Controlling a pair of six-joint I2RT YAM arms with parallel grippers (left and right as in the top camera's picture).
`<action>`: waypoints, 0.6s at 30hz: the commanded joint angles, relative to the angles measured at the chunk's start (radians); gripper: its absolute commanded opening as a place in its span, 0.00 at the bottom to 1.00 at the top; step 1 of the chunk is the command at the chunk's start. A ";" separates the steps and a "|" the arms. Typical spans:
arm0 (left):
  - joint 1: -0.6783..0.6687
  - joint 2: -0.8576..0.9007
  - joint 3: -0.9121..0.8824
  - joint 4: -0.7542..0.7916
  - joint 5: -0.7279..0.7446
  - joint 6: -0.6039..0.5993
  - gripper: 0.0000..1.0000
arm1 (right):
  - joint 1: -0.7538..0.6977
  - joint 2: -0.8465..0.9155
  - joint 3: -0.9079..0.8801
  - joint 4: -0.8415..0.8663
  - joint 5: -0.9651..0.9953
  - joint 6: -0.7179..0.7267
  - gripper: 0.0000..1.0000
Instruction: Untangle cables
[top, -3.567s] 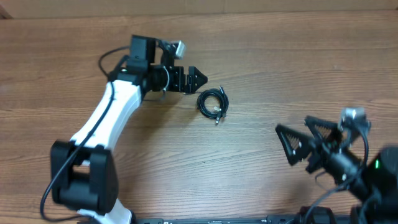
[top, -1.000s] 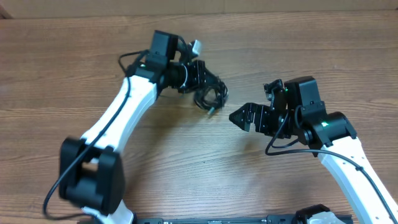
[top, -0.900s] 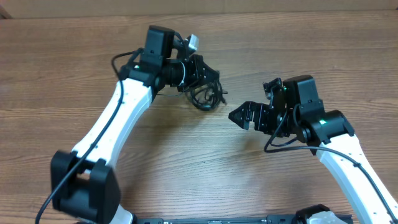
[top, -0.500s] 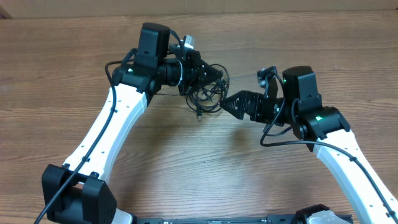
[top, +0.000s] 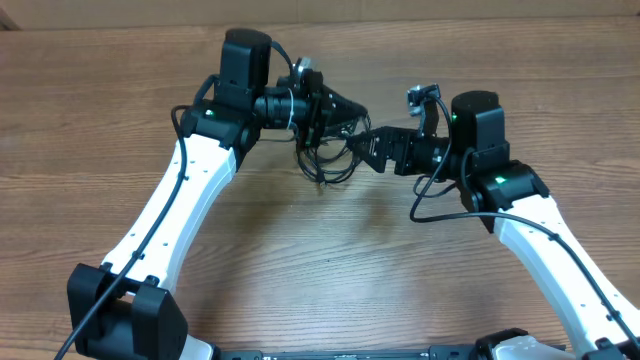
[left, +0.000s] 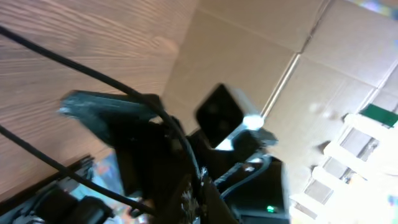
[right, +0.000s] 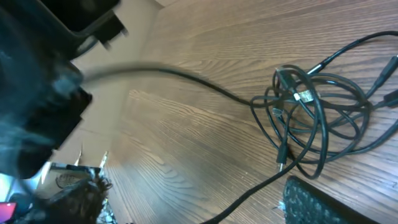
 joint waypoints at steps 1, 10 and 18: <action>0.023 -0.024 0.020 0.060 0.041 -0.121 0.04 | 0.032 0.039 0.019 0.034 0.002 -0.006 0.75; 0.048 -0.024 0.020 0.070 0.040 -0.124 0.04 | 0.044 0.045 0.019 0.109 0.002 0.058 0.12; 0.051 -0.024 0.020 0.069 0.045 -0.134 0.04 | 0.044 0.045 0.019 0.102 0.129 0.032 0.69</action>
